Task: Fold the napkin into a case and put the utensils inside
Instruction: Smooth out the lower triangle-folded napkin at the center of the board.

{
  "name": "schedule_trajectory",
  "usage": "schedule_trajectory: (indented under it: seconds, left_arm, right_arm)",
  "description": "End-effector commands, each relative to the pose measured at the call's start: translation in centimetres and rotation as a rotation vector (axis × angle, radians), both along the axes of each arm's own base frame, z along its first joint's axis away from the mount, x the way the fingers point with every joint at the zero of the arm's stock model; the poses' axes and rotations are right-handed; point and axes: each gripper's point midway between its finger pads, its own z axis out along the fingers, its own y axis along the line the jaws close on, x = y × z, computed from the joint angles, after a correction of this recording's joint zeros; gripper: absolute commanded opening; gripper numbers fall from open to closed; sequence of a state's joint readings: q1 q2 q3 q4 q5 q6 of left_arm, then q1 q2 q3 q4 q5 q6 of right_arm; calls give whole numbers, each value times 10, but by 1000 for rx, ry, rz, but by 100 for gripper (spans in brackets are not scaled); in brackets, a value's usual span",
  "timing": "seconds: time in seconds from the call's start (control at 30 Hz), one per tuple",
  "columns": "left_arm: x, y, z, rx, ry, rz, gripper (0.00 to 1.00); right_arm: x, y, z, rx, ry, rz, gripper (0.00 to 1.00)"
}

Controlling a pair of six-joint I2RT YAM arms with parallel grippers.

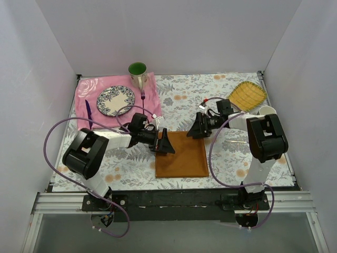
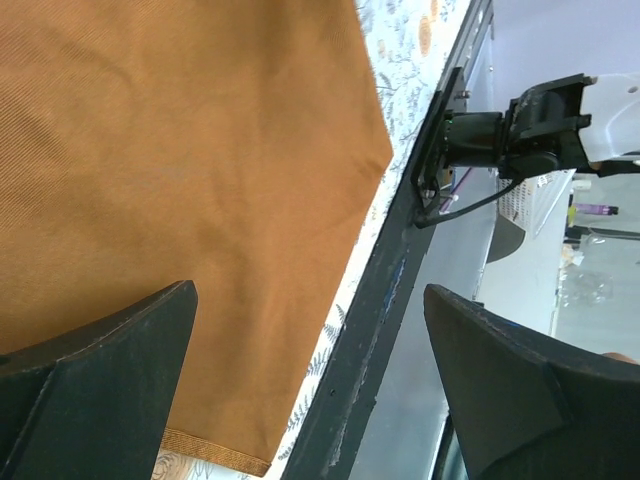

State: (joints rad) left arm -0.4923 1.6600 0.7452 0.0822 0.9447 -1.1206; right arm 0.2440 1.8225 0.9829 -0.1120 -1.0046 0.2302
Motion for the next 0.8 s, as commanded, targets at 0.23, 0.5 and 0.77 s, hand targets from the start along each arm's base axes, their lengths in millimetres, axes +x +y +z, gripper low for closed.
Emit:
schedule_trajectory:
  seconds: [0.23,0.5,0.77]
  left_arm:
    - [0,5,-33,71,82,31,96]
    - [2,5,-36,61,109,27,96]
    - [0,6,-31,48,96,19,96]
  right_arm:
    - [-4,-13,-42,16,88,26,93]
    - [14,-9,24,145,13,69,94]
    - [-1,15,75,237,40,48,98]
